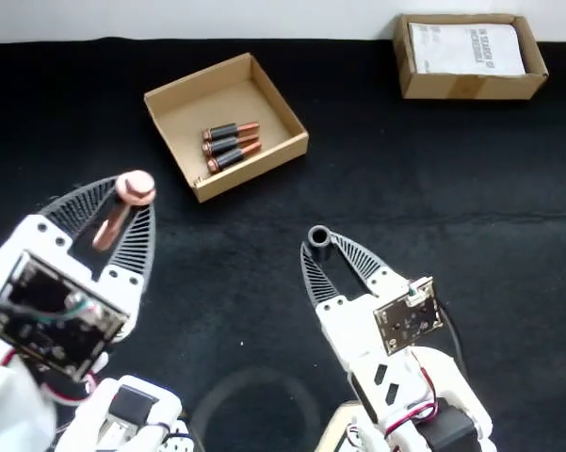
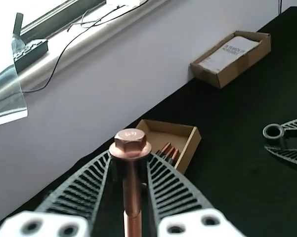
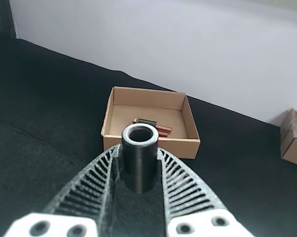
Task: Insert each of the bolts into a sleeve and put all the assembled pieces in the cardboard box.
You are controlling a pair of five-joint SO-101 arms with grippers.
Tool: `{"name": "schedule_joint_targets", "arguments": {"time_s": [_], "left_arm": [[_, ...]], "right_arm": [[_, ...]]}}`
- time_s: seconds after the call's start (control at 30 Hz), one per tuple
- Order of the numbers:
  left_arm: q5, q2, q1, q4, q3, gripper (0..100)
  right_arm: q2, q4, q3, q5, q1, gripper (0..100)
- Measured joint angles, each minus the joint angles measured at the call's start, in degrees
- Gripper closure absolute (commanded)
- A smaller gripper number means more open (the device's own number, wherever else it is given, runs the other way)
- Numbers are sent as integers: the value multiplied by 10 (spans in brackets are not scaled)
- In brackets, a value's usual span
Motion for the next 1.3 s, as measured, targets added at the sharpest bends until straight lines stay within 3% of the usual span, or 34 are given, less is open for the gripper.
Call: {"name": "schedule_joint_targets", "arguments": {"time_s": [0.13,0.27,0.37,0.5,0.7,1.3], "left_arm": [[33,-96,6,-159,196,991],[148,-137,7,-312,381,991],[251,-131,8,-381,454,991],[355,-100,18,-405,467,991],[425,-73,55,-407,455,991],[437,49,154,-436,375,991]], "right_arm": [[0,0,4,1,-1,991],[1,0,14,1,-1,991],[1,0,15,1,-1,991],[1,0,17,1,-1,991],[0,0,58,1,-1,991],[1,-88,119,1,-2,991]]}}
